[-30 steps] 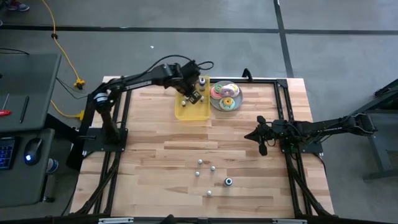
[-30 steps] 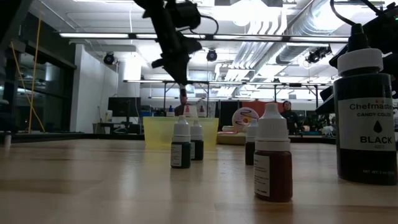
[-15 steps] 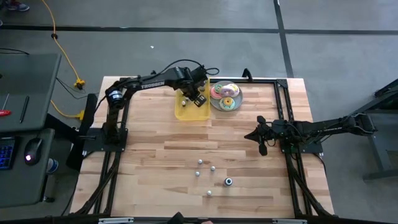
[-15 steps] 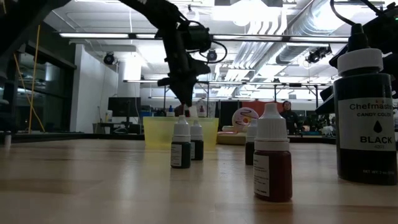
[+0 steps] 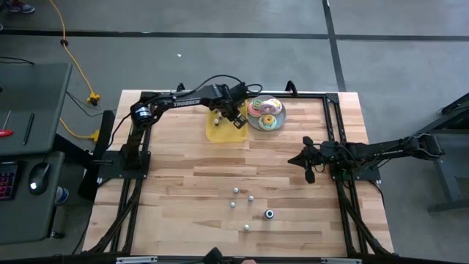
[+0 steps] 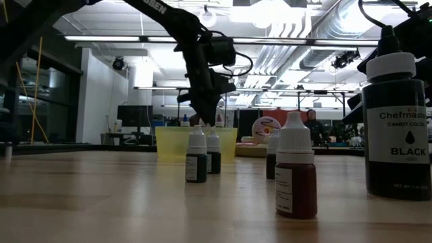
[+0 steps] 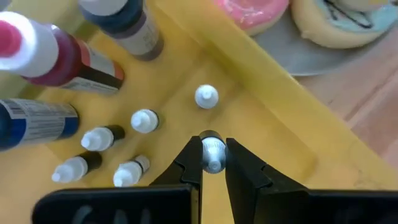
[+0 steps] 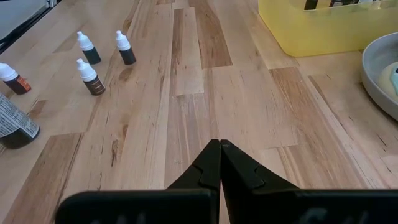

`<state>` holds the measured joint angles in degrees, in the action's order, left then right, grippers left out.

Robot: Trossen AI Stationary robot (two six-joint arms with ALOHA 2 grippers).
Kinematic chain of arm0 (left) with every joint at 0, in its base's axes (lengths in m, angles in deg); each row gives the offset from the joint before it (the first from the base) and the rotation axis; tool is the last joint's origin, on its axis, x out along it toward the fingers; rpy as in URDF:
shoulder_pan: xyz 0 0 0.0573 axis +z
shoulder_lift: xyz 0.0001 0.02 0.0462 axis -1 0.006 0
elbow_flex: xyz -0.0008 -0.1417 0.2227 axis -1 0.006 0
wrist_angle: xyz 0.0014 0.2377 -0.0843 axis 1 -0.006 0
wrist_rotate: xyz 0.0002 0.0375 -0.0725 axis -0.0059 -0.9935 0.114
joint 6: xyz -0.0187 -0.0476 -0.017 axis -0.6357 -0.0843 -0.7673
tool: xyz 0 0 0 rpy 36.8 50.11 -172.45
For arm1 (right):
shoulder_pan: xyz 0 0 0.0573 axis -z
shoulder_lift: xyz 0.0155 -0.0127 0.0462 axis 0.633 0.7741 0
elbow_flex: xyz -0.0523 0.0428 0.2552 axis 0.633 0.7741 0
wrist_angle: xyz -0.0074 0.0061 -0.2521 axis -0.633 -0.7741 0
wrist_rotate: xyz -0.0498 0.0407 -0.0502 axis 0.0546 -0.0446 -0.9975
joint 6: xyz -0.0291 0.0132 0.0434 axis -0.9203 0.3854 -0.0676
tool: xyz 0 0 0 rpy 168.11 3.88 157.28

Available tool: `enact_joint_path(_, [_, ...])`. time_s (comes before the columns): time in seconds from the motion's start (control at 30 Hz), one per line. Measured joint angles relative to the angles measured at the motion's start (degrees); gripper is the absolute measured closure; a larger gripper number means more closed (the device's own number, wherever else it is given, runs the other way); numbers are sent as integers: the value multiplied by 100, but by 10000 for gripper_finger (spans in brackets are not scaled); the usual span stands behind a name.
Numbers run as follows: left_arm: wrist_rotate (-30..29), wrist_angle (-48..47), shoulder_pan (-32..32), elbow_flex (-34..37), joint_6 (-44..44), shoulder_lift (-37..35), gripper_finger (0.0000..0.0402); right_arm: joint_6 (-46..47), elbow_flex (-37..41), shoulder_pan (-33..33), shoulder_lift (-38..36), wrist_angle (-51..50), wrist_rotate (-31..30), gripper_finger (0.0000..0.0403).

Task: Pick & Place food coloring
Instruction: Put the small black food coloring bottle into the bin

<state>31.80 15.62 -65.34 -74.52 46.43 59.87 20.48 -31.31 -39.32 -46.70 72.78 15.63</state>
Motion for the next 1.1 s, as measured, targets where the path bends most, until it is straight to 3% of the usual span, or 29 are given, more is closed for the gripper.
enact_joint_path(0.4, [-384, 485, 12, 475, -128, 0, 371, 0, 0, 0, 0, 2, 1, 402])
enact_joint_path(1.1, [-258, 782, 44, 477, -149, 329, 371, 0, 0, 2, 0, 0, 2, 402])
